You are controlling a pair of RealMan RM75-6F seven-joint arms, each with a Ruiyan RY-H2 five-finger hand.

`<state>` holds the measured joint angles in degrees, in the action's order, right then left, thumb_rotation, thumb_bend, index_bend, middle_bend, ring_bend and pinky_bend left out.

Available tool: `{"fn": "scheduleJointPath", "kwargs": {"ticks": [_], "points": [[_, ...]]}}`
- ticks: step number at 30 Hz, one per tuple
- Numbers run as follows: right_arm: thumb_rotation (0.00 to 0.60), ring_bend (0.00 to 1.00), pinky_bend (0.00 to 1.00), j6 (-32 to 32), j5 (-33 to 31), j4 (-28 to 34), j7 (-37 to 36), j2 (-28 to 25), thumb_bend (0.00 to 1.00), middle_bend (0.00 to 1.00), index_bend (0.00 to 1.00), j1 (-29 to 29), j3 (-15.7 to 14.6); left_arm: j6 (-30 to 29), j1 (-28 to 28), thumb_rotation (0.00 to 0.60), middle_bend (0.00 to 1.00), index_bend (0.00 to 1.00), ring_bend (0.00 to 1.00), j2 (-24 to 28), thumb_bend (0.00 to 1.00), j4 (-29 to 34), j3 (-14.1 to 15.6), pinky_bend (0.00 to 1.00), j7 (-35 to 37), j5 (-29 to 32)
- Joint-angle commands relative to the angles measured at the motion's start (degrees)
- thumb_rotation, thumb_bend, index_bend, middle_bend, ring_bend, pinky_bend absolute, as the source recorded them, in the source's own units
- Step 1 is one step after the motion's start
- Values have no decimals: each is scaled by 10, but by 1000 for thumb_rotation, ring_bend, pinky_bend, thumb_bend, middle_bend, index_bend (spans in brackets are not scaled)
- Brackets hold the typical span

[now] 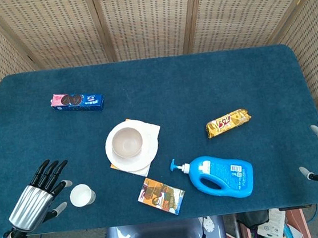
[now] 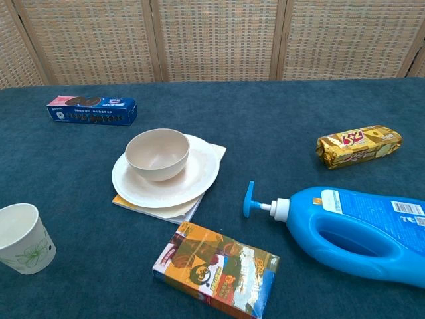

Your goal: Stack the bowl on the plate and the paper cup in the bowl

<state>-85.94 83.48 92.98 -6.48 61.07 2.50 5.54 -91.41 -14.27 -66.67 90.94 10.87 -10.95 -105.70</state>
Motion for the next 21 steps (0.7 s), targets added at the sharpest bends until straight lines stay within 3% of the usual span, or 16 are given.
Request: {"fn": "scheduleJointPath", "kwargs": {"ticks": [1,9,21], "points": [[600,0,0,-2,2,-1,0,1,141,0,0,-1,-1,-9,24,600,0,392,0,-16,160,-44,16,0,22,-6],[600,0,0,-1,2,0,1,2,141,0,0,-1,-1,13,47,600,0,402,0,-50,181,-107,32,0,49,-9],[600,0,0,-1,1,0,-1,1,141,0,0,-1,-1,39,38,600,0,427,0,-85,228,-119,12,0,32,-20]]}}
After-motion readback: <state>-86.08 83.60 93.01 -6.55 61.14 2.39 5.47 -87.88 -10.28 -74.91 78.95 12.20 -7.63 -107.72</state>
